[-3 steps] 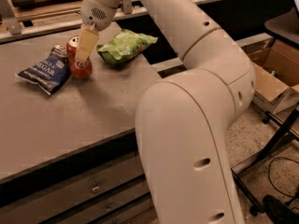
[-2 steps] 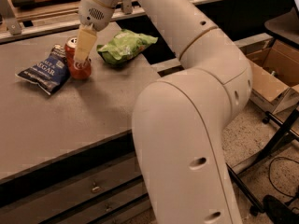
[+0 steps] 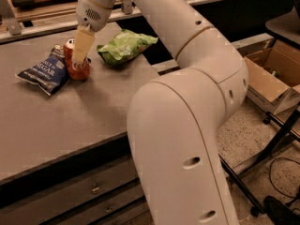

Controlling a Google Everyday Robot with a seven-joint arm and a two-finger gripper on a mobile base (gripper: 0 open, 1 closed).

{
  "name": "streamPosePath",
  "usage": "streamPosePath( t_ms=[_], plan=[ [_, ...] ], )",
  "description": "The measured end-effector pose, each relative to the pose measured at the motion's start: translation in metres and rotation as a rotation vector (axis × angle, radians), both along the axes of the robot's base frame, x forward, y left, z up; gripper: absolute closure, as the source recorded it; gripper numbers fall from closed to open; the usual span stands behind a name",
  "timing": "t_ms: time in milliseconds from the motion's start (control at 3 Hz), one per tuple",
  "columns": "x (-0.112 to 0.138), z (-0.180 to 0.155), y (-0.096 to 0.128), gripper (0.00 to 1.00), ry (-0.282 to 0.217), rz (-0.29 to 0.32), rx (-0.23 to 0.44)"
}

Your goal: Move coke can near blue chip bag

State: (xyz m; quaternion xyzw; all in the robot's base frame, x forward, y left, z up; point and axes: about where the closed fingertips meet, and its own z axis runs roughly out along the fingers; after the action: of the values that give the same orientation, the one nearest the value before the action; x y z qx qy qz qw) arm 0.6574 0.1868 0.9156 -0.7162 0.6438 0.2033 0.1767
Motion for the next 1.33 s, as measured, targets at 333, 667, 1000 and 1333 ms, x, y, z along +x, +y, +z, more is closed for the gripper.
streamPosePath(
  t_ms=[333, 667, 1000, 1333],
  plan=[
    [0.0032, -0.0017, 0.0048, 0.38, -0.006, -0.005, 0.011],
    [0.0066, -0.0044, 0.0109, 0.07, -0.012, -0.009, 0.021],
    [0.0085, -0.0056, 0.0135, 0.0, -0.018, -0.004, 0.035],
    [0.0097, -0.0048, 0.0121, 0.0, -0.034, 0.027, 0.075]
  ],
)
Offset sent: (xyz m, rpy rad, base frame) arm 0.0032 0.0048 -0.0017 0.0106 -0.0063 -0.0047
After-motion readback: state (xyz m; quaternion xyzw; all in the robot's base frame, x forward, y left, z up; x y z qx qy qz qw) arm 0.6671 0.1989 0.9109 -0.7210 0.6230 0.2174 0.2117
